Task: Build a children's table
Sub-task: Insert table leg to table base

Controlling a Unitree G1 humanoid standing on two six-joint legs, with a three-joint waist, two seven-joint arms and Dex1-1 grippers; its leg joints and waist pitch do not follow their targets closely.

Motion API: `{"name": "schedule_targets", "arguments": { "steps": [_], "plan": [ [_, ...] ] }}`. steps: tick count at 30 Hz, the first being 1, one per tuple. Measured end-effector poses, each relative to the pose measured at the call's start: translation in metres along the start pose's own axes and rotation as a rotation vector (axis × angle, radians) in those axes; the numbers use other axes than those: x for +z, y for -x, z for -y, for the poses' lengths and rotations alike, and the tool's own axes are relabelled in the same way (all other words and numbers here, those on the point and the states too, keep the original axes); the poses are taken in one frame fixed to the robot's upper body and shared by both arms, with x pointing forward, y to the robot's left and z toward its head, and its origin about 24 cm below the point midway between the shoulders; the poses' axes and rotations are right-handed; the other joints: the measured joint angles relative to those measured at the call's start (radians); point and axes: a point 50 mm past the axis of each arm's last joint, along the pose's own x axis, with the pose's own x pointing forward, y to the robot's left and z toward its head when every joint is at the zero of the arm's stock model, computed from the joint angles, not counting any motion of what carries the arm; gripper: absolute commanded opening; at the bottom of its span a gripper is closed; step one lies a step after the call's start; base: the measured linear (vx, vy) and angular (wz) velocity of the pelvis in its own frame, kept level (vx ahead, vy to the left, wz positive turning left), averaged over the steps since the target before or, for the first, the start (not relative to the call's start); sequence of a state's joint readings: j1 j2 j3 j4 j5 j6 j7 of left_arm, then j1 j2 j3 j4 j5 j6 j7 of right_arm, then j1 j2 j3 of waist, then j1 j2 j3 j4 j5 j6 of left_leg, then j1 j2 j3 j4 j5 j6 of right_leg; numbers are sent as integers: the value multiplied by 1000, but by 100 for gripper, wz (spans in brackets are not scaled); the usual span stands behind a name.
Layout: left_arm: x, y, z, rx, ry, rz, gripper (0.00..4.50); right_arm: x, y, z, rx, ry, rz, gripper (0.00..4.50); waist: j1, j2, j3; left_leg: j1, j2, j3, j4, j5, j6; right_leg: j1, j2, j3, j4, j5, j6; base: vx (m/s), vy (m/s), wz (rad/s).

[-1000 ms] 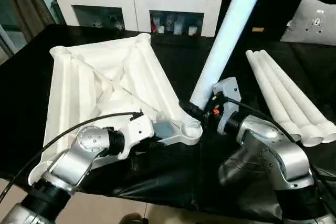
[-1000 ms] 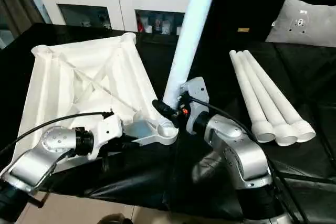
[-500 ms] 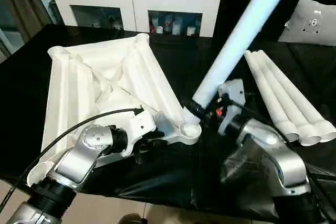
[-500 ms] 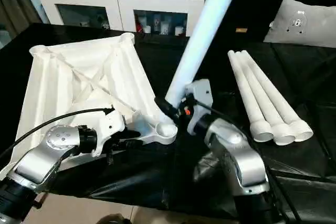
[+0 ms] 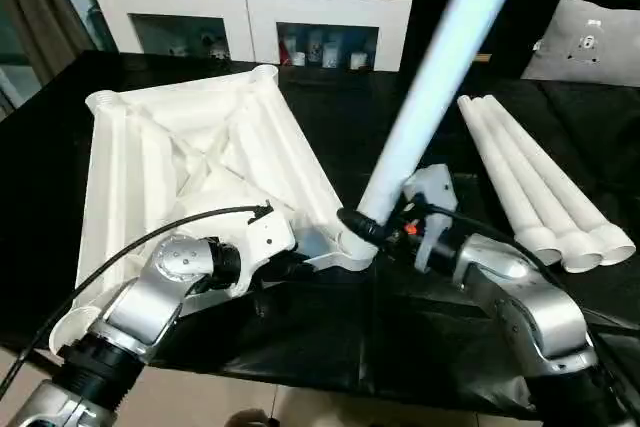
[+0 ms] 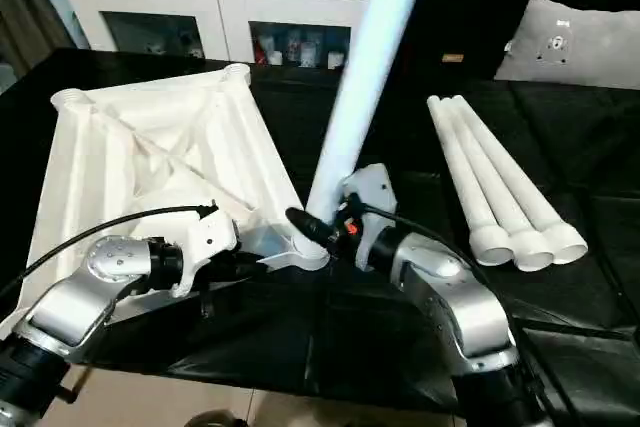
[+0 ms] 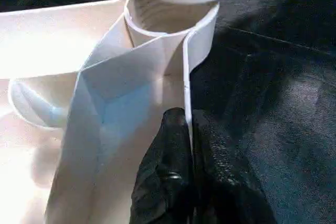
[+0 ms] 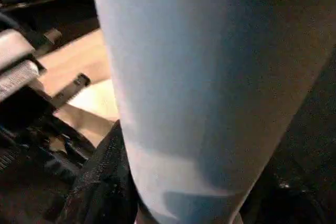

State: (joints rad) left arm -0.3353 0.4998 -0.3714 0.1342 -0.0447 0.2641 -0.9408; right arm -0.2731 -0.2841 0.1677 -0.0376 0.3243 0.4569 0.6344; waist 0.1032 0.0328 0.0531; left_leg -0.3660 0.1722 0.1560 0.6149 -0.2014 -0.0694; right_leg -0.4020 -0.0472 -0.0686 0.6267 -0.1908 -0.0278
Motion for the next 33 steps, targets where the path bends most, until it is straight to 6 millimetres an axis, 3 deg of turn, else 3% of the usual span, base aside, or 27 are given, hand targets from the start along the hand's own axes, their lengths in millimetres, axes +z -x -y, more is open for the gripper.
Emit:
{"name": "schedule_targets", "arguments": {
  "steps": [10, 18, 33],
  "plan": [
    [0, 3, 1, -63, -11, 15, 0, -3, -7, 2, 62, 28, -68, 193, 12, 0, 0, -1, 0, 0, -1, 0, 0, -1, 0, -1, 0, 1, -5, 0, 0, 0],
    [-1, 3, -1, -77, -17, 15, 0, -3, -10, 3, 87, 38, -99, 193, 12, -1, -1, 0, 0, 0, -1, 0, 0, 0, -1, -1, 0, -2, -1, 0, 0, 0],
    [-2, 0, -1, -76, -10, 25, 0, -22, 1, 10, 44, -174, 25, 193, 17, 3, -6, 1, 0, 1, -2, 0, 0, 2, -2, -2, 0, -2, -1, 0, 0, 0]
  ]
}}
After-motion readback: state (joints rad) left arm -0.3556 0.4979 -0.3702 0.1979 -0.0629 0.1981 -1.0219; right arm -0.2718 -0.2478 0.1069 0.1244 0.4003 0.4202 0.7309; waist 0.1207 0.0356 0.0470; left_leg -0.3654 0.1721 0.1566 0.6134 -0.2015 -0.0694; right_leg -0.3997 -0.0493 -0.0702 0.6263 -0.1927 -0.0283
